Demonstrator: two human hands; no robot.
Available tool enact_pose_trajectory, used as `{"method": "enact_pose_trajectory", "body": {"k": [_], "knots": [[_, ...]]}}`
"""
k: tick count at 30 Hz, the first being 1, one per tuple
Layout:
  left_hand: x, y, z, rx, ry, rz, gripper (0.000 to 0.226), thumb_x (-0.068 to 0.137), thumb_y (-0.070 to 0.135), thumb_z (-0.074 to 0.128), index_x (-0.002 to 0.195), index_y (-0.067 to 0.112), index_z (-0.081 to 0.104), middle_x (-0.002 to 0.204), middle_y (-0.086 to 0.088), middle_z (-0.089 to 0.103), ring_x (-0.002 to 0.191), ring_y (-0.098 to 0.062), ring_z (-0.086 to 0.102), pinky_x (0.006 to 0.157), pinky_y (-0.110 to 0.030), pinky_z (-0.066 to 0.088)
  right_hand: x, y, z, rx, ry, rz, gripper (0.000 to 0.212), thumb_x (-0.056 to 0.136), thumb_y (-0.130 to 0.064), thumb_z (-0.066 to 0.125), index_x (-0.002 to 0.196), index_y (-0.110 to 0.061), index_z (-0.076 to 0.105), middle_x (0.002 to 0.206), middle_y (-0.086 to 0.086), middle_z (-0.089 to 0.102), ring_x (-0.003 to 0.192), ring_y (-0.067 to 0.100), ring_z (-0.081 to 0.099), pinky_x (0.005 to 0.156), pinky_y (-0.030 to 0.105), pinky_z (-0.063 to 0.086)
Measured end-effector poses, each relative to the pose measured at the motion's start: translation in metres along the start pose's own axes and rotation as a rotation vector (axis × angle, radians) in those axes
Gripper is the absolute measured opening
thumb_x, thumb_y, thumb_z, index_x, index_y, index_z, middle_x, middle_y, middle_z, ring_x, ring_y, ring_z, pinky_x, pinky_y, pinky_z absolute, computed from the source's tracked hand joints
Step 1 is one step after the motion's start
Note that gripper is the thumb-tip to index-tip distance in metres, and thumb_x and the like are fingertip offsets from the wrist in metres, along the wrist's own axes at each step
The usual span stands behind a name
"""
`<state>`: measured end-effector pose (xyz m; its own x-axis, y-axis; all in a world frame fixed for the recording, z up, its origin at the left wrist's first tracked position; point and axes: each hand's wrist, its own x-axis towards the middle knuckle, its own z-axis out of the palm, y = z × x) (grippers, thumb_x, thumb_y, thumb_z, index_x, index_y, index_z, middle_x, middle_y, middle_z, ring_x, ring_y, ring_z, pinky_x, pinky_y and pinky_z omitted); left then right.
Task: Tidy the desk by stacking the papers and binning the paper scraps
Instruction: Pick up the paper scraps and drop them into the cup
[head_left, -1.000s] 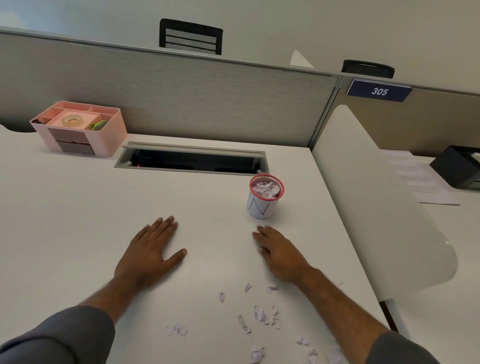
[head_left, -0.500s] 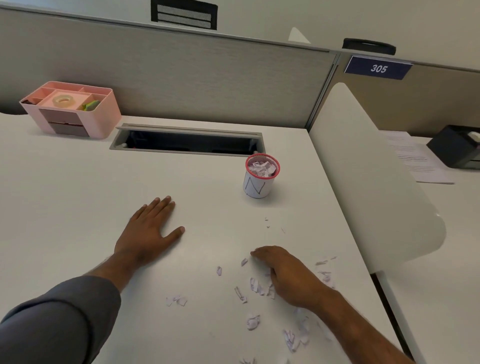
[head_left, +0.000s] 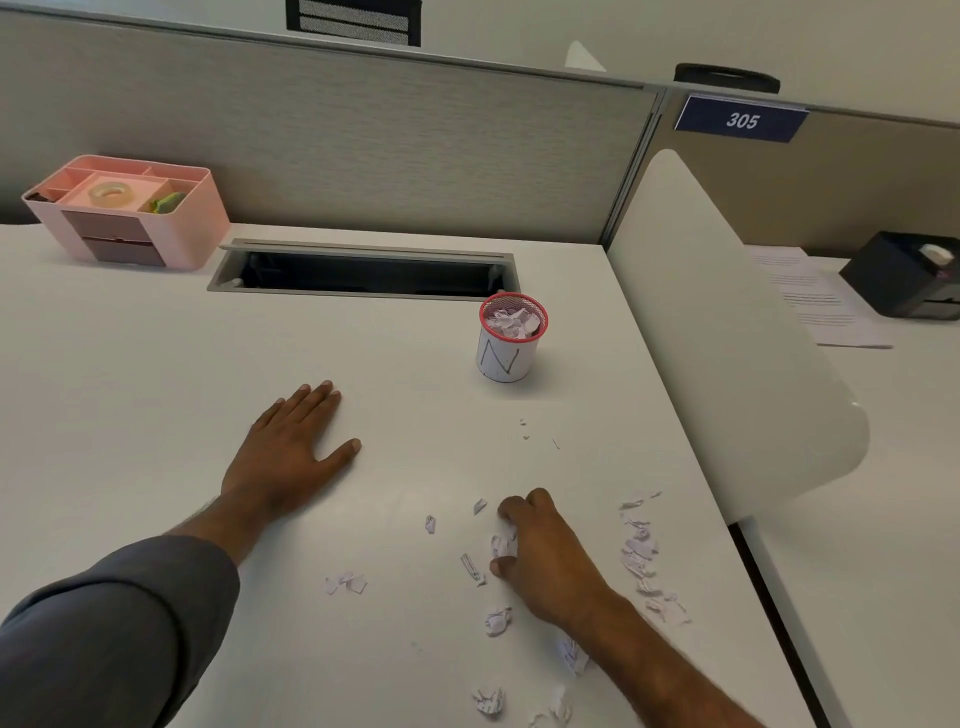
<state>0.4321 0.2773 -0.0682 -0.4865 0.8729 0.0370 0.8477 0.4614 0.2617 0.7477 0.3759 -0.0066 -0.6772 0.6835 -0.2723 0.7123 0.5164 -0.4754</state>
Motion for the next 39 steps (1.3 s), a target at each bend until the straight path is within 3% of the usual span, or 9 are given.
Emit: {"method": "enact_pose_trajectory", "body": {"k": [4,10,16,21,26,29,32,35,39], "knots": [[0.000,-0.001,0.001,0.003,-0.002,-0.001,0.083,0.089,0.073,0.022,0.159,0.030,0.019,0.166,0.019,0.008,0.152,0.000,0.001,0.125,-0.029,0.003,0.003,-0.004,0.003,0.057,0.044,-0.015,0.024,0.086,-0.002,0.059,0.108,-0.012,0.060,0.105,0.001,0.046,0.091,0.020,0.057,0.080,0.026,0.048],[-0.001,-0.001,0.000,-0.007,-0.002,-0.003,0.083,0.089,0.074,0.022,0.159,0.031,0.019,0.165,0.019,0.007,0.152,0.001,0.001,0.125,-0.029,0.004,0.007,-0.017,0.012,0.028,0.068,-0.014,0.024,0.083,-0.023,0.062,0.106,-0.018,0.060,0.101,-0.002,0.045,0.096,0.016,0.048,0.077,0.025,0.044],[0.000,0.000,-0.001,-0.015,-0.006,-0.002,0.083,0.089,0.074,0.021,0.159,0.031,0.018,0.165,0.020,0.006,0.152,0.002,-0.001,0.125,-0.028,0.002,0.015,-0.025,0.010,-0.214,0.033,-0.088,0.021,0.080,0.002,0.049,0.097,-0.007,0.058,0.100,0.006,0.049,0.085,0.015,0.040,0.070,0.025,0.030],[0.000,0.000,-0.002,-0.022,-0.016,-0.002,0.083,0.088,0.074,0.021,0.160,0.031,0.016,0.165,0.021,0.004,0.152,0.002,-0.003,0.125,-0.028,0.001,0.027,-0.020,0.003,-0.178,-0.020,-0.115,0.033,0.090,-0.005,0.048,0.119,-0.013,0.062,0.120,0.004,0.057,0.114,0.018,0.054,0.092,0.020,0.037],[-0.001,0.000,-0.003,-0.027,-0.015,0.001,0.085,0.087,0.075,0.018,0.160,0.032,0.015,0.165,0.021,0.004,0.151,0.003,-0.004,0.125,-0.027,0.001,0.040,-0.018,0.000,-0.139,-0.138,-0.044,0.028,0.094,-0.008,0.051,0.119,-0.008,0.064,0.122,0.008,0.058,0.123,0.021,0.053,0.097,0.023,0.038],[-0.001,0.000,-0.004,-0.032,-0.016,0.000,0.084,0.088,0.075,0.019,0.160,0.032,0.015,0.165,0.022,0.003,0.151,0.004,-0.005,0.125,-0.027,0.001,0.044,-0.016,-0.009,0.004,-0.025,0.019,0.018,0.085,-0.001,0.059,0.095,-0.007,0.074,0.103,0.007,0.071,0.096,0.020,0.067,0.084,0.025,0.050],[-0.001,0.000,-0.004,-0.036,-0.014,0.001,0.084,0.088,0.074,0.019,0.160,0.032,0.014,0.165,0.022,0.002,0.151,0.004,-0.006,0.125,-0.027,0.000,0.054,-0.007,-0.030,0.537,0.028,0.200,0.017,0.073,0.016,0.065,0.071,0.001,0.073,0.071,0.009,0.071,0.059,0.023,0.066,0.054,0.031,0.058],[-0.001,0.000,-0.003,-0.037,-0.014,0.003,0.083,0.088,0.074,0.020,0.160,0.033,0.015,0.165,0.023,0.002,0.151,0.004,-0.006,0.125,-0.027,-0.001,0.068,-0.003,-0.061,0.884,0.067,0.235,0.018,0.071,0.021,0.069,0.070,0.003,0.071,0.069,0.013,0.071,0.061,0.023,0.066,0.053,0.024,0.056],[-0.001,-0.002,-0.002,-0.034,-0.007,0.006,0.083,0.089,0.074,0.020,0.160,0.032,0.015,0.164,0.023,0.001,0.151,0.004,-0.007,0.125,-0.027,-0.001,0.094,-0.009,-0.102,1.008,0.197,0.176,0.017,0.074,0.019,0.068,0.075,0.003,0.070,0.072,0.014,0.071,0.059,0.021,0.067,0.056,0.023,0.058]]}}
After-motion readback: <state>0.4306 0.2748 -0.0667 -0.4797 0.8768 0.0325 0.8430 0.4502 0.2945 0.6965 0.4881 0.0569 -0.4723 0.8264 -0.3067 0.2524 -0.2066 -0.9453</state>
